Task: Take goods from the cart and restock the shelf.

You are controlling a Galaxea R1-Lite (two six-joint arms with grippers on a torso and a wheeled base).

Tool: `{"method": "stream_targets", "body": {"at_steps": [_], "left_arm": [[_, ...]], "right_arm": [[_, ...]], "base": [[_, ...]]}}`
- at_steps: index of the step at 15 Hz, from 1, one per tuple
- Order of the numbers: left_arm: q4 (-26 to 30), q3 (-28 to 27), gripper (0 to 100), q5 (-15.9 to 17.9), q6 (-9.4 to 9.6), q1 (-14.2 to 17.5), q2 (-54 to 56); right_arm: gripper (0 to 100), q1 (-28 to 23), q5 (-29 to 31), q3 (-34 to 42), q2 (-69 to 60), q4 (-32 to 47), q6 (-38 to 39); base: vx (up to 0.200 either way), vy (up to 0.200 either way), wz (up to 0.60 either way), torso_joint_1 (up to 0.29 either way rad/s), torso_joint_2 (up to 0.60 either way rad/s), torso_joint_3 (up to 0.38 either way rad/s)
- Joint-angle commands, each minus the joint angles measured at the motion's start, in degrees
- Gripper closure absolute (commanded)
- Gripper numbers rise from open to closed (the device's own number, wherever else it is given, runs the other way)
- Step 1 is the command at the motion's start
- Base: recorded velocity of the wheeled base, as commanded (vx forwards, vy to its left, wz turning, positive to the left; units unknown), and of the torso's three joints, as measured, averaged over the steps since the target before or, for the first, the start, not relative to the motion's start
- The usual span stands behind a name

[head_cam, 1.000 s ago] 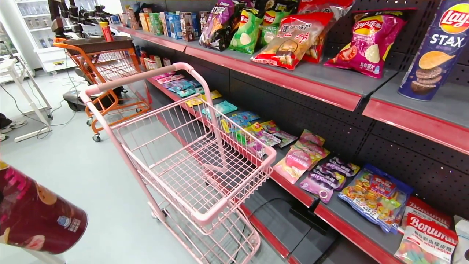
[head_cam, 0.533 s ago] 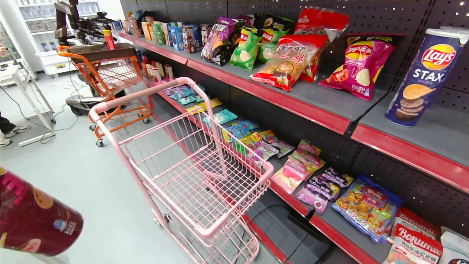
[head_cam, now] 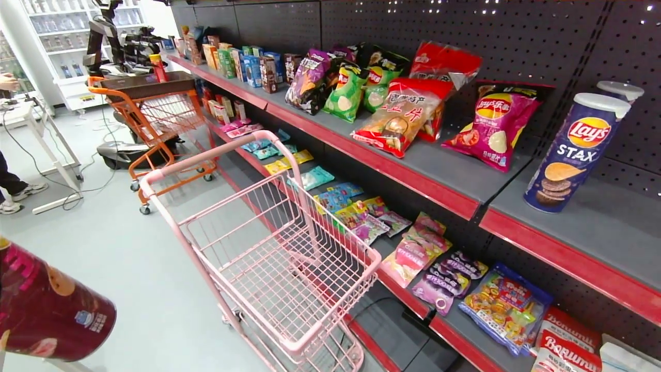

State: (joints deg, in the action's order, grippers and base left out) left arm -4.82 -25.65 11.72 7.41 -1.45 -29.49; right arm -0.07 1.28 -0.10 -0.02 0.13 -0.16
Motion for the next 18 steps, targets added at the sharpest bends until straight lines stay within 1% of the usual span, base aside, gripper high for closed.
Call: {"method": "stream_targets", "body": {"at_steps": [1, 6, 11, 13, 15, 18], "left_arm": [[0.0, 0.2, 100, 0.1, -0.03, 0.0, -0.2], [0.1, 1.8, 100, -0.3, -0.03, 0.0, 1.9], [1.0, 2.0, 100, -0.4, 0.06, 0.0, 2.5], [1.0, 2.0, 100, -0.3, 0.15, 0.0, 2.6], [1.0, 2.2, 100, -0.3, 0.76, 0.0, 2.8], [1.0, 2.3, 100, -0.3, 0.85, 0.0, 2.9]], "right_arm": [[0, 0.0, 0.0, 0.0, 0.0, 0.0, 0.0], [0, 0.1, 0.0, 0.0, 0.0, 0.0, 0.0], [0, 0.0, 0.0, 0.0, 0.0, 0.0, 0.0], [0, 0.0, 0.0, 0.0, 0.0, 0.0, 0.0], [0, 0.0, 0.0, 0.0, 0.0, 0.0, 0.0], [0, 0.0, 0.0, 0.0, 0.0, 0.0, 0.0]], "base": [[0.000, 0.000, 0.00, 0.212, -0.54, -0.325], [0.000, 0.000, 0.00, 0.172, -0.41, -0.247], [0.000, 0.000, 0.00, 0.020, -0.05, -0.030], [0.000, 0.000, -0.60, 0.005, 0.00, 0.000], [0.000, 0.000, -0.60, 0.002, 0.00, 0.007], [0.000, 0.000, -0.60, 0.009, 0.00, -0.002]]}}
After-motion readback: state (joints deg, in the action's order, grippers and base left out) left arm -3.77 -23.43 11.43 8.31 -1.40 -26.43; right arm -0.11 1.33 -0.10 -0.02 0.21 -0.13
